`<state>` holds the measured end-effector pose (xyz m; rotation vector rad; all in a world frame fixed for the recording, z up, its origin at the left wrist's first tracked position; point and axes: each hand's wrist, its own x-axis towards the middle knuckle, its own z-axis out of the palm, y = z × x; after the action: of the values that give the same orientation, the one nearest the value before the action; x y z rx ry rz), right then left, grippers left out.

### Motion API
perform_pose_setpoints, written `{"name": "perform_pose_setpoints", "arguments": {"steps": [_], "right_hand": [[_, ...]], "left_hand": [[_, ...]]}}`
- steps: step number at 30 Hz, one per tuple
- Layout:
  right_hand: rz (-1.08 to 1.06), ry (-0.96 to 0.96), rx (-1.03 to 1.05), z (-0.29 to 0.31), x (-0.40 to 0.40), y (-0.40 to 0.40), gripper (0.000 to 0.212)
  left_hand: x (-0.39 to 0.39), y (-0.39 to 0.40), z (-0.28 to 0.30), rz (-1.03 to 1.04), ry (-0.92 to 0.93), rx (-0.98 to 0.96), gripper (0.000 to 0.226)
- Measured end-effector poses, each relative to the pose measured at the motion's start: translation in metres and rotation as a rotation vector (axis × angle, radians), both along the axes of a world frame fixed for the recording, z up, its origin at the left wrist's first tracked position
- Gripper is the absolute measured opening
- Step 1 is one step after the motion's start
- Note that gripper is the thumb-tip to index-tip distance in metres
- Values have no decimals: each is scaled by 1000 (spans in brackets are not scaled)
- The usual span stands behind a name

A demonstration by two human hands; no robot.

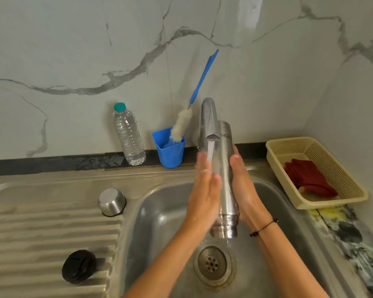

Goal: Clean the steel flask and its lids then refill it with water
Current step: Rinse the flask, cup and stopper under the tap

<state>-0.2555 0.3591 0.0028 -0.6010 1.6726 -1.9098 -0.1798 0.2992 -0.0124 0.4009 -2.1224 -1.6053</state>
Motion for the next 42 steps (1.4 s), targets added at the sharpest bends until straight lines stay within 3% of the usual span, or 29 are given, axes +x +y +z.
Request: {"name": "perform_pose_setpoints", "arguments": {"steps": [2, 6, 9, 11, 16, 20, 23, 28, 31, 35, 36, 39, 42], "right_hand": [[58, 7, -35, 2, 10, 4, 45], [62, -98, -25, 4, 13, 18, 51], [66, -12, 159, 0, 13, 20, 56], [7, -41, 161, -5, 20, 16, 53], [-106, -129, 122, 0, 13, 6, 48], [-53, -172, 128, 0, 13, 0, 43], [-72, -191, 153, -1, 19, 2, 43], [-77, -51, 158, 7, 11, 9, 48], [-27, -6, 173, 6, 19, 16, 49], [-19, -104, 169, -9, 45, 23, 37], [-33, -112, 155, -10, 48, 23, 35], [-75, -41, 170, 0, 39, 21, 39], [-119, 23, 208, 5, 24, 22, 40]], "left_hand": [[-20, -22, 18, 130, 0, 231, 82], [-33, -27, 35, 120, -20, 308, 47], [-42, -27, 35, 231, -38, 196, 59], [-46, -27, 34, 264, -48, 78, 73], [-5, 10, 9, 110, 88, -168, 61], [21, 17, -19, 138, 19, -349, 67], [19, 15, -9, 154, -25, -342, 62], [10, 27, 16, 103, -23, -228, 52], [-13, 2, 35, 200, -27, -167, 54], [-42, -43, 49, 294, -105, 72, 53], [-40, -40, 48, 313, -135, 52, 54], [-14, 3, 35, 247, -94, -249, 61], [21, 40, 15, 122, -154, -303, 63]]}}
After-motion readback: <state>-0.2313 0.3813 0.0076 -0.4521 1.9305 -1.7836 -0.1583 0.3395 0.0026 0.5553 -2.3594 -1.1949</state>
